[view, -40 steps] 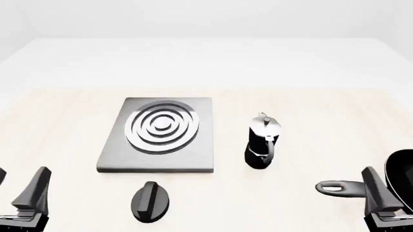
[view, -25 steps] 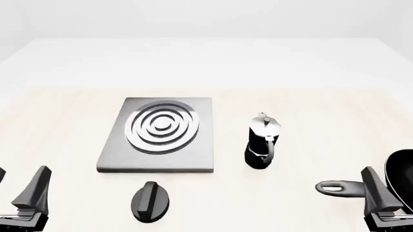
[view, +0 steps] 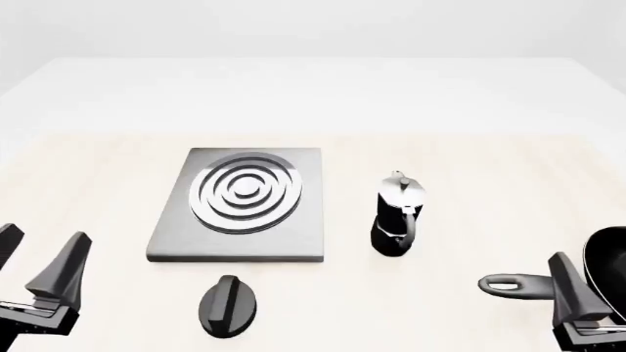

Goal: Put the frying pan on the stove.

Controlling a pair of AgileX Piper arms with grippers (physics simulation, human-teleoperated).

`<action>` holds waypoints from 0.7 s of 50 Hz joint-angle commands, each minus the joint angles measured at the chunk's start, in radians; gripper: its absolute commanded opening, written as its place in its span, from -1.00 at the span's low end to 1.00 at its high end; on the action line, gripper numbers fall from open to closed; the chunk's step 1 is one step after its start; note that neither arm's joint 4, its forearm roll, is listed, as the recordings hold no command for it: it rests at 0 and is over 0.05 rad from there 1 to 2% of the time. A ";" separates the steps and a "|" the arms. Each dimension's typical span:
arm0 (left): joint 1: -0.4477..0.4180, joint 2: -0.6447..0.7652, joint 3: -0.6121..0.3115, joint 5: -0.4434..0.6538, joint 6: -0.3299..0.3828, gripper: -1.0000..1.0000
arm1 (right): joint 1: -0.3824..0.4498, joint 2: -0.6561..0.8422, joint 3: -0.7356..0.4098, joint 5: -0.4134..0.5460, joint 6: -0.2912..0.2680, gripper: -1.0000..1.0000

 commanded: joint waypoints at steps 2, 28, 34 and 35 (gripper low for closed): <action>-0.073 0.118 -0.033 -0.093 0.017 1.00 | -0.013 -0.002 -0.012 -0.002 0.007 1.00; -0.218 0.424 -0.077 -0.345 0.036 1.00 | -0.104 -0.003 -0.250 0.047 0.062 1.00; -0.252 0.502 -0.092 -0.406 0.036 1.00 | -0.139 -0.003 -0.337 0.081 0.086 1.00; -0.258 0.516 -0.095 -0.417 0.036 1.00 | -0.143 -0.003 -0.348 0.086 0.088 1.00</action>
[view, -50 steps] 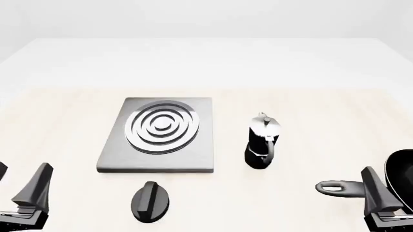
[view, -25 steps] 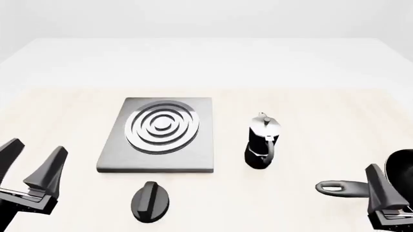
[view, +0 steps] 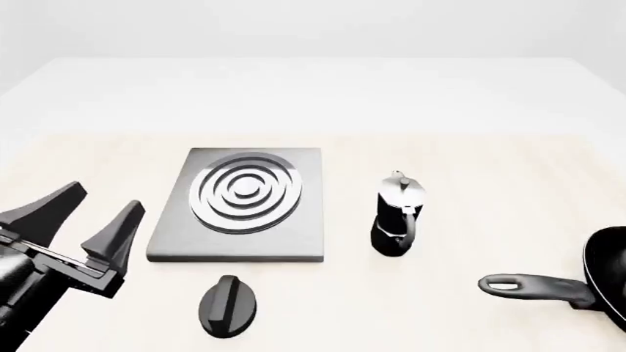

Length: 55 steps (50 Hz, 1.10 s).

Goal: Put the frying pan on the stove.

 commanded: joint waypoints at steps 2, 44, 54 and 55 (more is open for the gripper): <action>-0.071 0.161 -0.030 -0.127 0.004 1.00 | -0.056 0.000 -0.154 0.053 0.037 1.00; -0.281 0.494 -0.164 -0.323 0.002 1.00 | -0.218 0.000 -0.805 0.312 0.220 1.00; -0.347 0.596 -0.236 -0.342 0.004 1.00 | -0.252 0.000 -0.855 0.320 0.254 1.00; -0.352 0.608 -0.244 -0.345 0.004 1.00 | -0.258 0.000 -0.859 0.319 0.259 1.00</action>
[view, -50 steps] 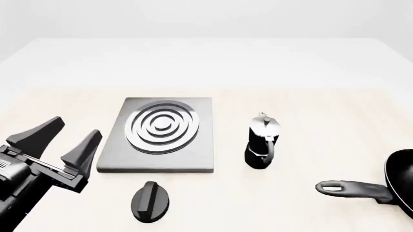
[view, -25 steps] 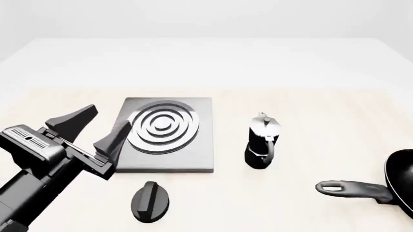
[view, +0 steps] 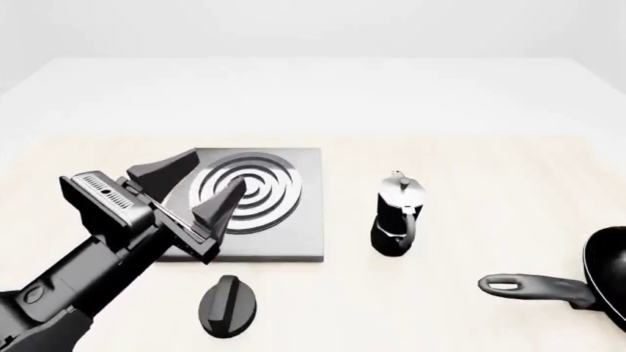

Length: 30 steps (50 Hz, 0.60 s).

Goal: Put the frying pan on the stove.

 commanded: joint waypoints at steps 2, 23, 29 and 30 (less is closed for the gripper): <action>-0.084 0.126 -0.083 -0.029 0.000 1.00 | -0.060 0.000 -0.084 0.016 0.052 1.00; -0.245 0.360 -0.260 -0.050 -0.006 1.00 | -0.139 0.000 -0.230 0.066 0.112 1.00; -0.289 0.414 -0.306 -0.046 -0.012 1.00 | -0.159 0.000 -0.241 0.064 0.129 1.00; -0.299 0.428 -0.317 -0.046 -0.012 1.00 | -0.159 0.000 -0.240 0.062 0.127 1.00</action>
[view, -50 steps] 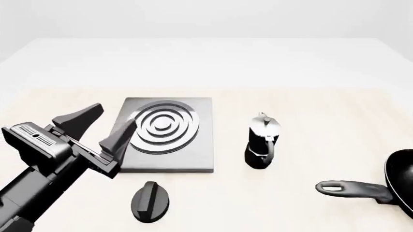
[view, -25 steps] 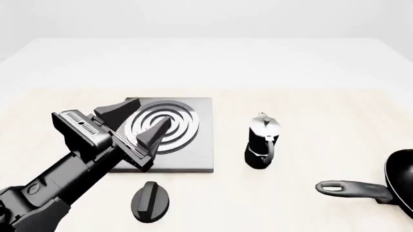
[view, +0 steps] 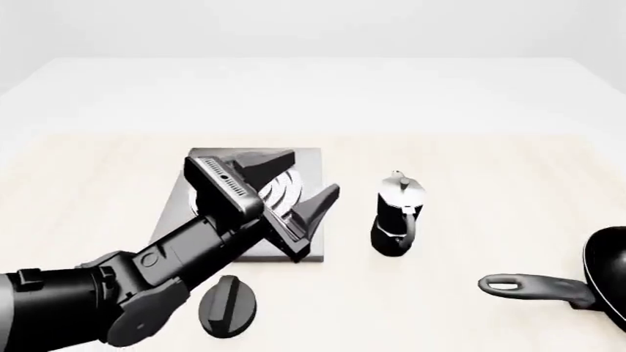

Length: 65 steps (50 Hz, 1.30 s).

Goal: Put the frying pan on the stove.

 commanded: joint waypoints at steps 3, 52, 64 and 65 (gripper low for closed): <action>-0.097 0.129 -0.109 0.006 -0.005 1.00 | -0.039 0.000 -0.037 0.003 0.030 1.00; -0.270 0.377 -0.474 0.238 0.059 1.00 | -0.106 0.000 0.013 -0.066 0.089 1.00; -0.290 0.427 -0.545 0.286 0.071 1.00 | -0.115 0.000 0.015 -0.070 0.096 1.00; -0.291 0.436 -0.557 0.293 0.074 1.00 | -0.115 0.000 0.014 -0.068 0.097 1.00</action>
